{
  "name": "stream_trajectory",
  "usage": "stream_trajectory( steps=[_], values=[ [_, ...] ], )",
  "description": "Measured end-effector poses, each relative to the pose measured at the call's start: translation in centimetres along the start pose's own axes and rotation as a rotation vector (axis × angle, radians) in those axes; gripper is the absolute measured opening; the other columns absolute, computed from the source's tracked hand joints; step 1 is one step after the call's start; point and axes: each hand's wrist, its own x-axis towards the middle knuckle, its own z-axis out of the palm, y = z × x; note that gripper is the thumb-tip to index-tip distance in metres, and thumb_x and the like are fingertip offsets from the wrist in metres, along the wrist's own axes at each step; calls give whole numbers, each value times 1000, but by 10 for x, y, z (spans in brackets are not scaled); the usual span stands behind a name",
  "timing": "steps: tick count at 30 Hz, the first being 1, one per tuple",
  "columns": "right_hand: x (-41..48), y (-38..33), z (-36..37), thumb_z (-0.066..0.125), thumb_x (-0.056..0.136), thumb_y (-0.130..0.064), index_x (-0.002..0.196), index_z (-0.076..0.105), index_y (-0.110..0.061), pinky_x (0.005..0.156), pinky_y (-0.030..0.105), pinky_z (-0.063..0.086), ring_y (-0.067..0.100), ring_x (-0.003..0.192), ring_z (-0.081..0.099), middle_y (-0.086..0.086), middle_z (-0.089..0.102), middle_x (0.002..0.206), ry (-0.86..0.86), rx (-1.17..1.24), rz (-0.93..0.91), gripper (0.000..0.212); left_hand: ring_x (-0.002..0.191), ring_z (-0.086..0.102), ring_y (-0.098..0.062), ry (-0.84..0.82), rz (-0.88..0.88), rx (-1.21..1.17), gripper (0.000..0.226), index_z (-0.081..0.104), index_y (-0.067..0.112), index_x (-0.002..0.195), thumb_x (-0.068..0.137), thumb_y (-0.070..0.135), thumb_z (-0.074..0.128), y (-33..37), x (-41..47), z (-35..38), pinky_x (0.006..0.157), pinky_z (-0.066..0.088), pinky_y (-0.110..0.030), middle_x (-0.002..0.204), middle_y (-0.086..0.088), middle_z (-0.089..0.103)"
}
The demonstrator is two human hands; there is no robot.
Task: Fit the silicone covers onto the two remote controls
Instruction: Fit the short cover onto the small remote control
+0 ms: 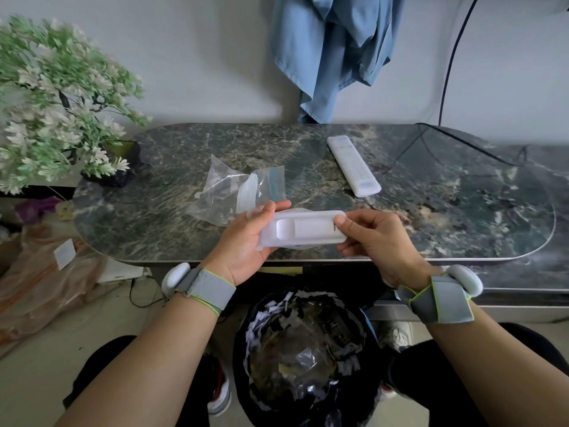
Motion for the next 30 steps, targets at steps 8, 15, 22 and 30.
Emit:
stream_trajectory(
  steps=[8, 15, 22, 30],
  values=[
    [4, 0, -2, 64, 90, -15, 83, 65, -2, 47, 21, 54, 17, 49, 66, 1, 65, 55, 95, 66, -2, 15, 105, 61, -27, 4, -20, -146, 26, 60, 7, 111, 97, 23, 46, 3, 4, -4, 93, 51, -43, 114, -15, 64],
    [1, -4, -2, 62, 90, -13, 87, 65, 1, 50, 19, 56, 19, 55, 70, 9, 66, 61, -6, 121, 74, 14, 98, 69, -23, -4, 17, -137, 19, 63, 4, 105, 95, 8, 47, 0, 2, -5, 83, 58, -35, 104, -11, 72],
    [1, 0, -4, 66, 87, -13, 95, 68, 3, 50, 20, 55, 20, 58, 71, 12, 70, 67, 6, 117, 40, 18, 110, 64, -29, -90, 8, -105, 30, 58, -1, 118, 91, 10, 48, 2, -2, -9, 96, 52, -41, 117, -16, 67],
    [-3, -4, -2, 65, 88, -17, 81, 69, -4, 43, 16, 49, 9, 46, 59, 6, 62, 56, -56, 134, 157, 16, 115, 61, -31, -131, -20, -68, 42, 51, -3, 129, 91, 14, 49, 3, -4, -10, 95, 52, -40, 127, -22, 61]
  ],
)
